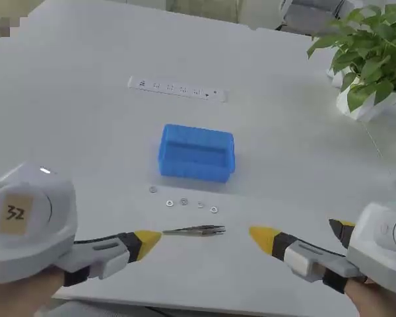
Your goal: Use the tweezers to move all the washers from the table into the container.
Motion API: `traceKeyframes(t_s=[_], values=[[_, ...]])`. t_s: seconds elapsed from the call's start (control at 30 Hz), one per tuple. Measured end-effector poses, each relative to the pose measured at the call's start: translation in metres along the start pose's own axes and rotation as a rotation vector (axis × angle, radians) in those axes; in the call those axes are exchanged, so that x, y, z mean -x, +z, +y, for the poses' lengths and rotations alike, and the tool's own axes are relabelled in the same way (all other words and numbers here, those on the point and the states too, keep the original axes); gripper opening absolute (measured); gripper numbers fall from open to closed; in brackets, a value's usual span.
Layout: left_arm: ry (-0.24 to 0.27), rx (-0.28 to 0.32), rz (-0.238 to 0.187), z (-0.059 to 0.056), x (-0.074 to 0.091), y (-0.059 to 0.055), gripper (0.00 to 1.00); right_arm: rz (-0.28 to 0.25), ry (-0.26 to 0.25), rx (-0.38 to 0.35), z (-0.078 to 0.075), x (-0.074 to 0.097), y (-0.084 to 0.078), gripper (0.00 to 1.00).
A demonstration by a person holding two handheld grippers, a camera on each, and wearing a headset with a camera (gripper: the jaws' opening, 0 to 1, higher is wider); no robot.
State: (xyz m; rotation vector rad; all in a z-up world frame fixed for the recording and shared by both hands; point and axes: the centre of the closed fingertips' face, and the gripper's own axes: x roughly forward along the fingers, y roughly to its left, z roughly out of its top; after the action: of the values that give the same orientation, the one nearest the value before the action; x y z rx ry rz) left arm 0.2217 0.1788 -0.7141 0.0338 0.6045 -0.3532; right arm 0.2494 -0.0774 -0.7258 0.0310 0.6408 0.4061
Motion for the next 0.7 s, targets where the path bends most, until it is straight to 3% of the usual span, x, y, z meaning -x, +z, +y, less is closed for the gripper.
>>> traceKeyframes(t_s=[0.7], values=[[-0.022, -0.015, 0.016, -0.0021, -0.0069, -0.0019, 0.99, 0.006, -0.001, 0.004, 0.0009, -0.0011, -0.0010, 0.92]])
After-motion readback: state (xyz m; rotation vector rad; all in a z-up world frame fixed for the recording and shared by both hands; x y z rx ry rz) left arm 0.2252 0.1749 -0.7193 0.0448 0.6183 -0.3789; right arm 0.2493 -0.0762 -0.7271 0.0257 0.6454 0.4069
